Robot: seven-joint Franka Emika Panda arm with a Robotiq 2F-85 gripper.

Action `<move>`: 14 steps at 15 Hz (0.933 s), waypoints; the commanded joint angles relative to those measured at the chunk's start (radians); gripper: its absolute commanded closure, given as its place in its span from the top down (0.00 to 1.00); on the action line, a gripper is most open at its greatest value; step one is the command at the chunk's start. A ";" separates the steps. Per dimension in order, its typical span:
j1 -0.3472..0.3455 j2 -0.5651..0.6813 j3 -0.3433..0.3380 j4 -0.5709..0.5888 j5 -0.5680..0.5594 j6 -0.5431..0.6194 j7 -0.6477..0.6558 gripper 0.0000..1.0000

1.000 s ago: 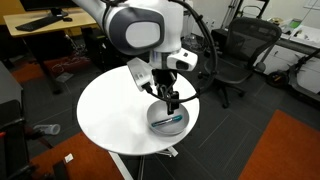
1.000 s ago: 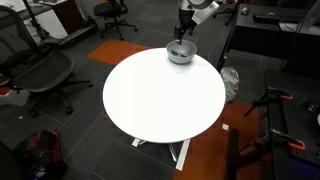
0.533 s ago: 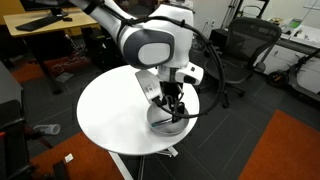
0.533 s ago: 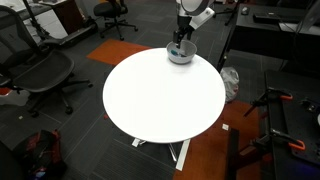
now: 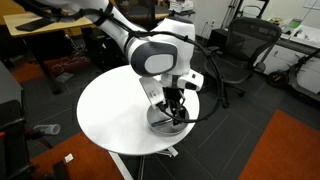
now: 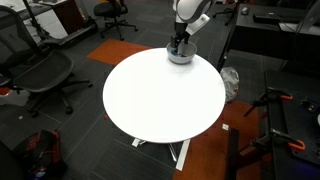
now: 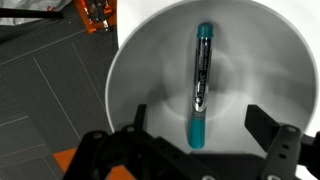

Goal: Take the marker out of the bowl and place it on the table

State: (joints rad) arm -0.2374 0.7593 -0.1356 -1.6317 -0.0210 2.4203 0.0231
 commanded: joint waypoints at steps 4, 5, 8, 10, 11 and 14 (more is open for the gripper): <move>-0.009 0.058 0.007 0.070 0.025 -0.030 -0.011 1.00; -0.008 0.064 0.007 0.076 0.026 -0.031 -0.008 1.00; -0.007 0.080 0.006 0.090 0.026 -0.034 -0.005 0.75; -0.007 0.089 0.007 0.097 0.027 -0.034 -0.005 0.66; -0.007 0.093 0.008 0.101 0.028 -0.034 -0.005 0.56; -0.008 0.103 0.011 0.111 0.030 -0.035 -0.006 0.34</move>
State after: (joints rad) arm -0.2380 0.8460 -0.1355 -1.5597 -0.0174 2.4203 0.0238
